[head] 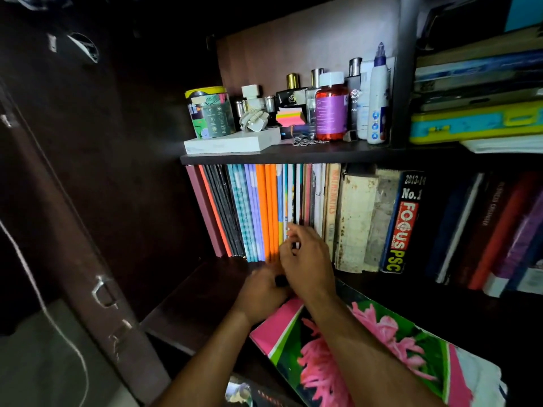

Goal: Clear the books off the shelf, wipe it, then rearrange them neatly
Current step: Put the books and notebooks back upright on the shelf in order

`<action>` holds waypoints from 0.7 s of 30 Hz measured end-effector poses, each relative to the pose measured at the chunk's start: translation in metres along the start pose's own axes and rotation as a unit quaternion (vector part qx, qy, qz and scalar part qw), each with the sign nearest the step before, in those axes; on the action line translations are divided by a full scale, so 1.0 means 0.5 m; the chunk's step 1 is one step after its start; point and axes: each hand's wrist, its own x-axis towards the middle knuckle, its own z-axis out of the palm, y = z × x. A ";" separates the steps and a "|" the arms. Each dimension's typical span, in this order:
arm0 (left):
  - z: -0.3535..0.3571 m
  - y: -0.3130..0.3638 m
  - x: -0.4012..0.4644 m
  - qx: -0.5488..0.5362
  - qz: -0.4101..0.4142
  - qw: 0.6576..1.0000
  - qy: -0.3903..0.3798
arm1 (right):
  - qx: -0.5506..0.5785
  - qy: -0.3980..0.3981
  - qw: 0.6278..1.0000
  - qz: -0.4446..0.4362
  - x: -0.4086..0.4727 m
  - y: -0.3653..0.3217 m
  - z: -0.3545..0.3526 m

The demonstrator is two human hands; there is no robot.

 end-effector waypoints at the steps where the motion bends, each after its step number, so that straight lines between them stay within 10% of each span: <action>1: 0.004 -0.010 -0.013 -0.024 0.018 0.999 -0.026 | -0.005 0.005 1.000 -0.003 0.002 0.000 -0.001; 6: -0.015 -0.021 -0.070 -0.038 -0.001 0.990 -0.135 | -0.022 -0.007 1.000 0.008 0.003 -0.007 -0.017; 21: -0.040 -0.028 -0.075 -0.392 -0.112 0.913 -0.015 | -0.176 -0.215 0.960 -0.022 -0.025 -0.015 -0.165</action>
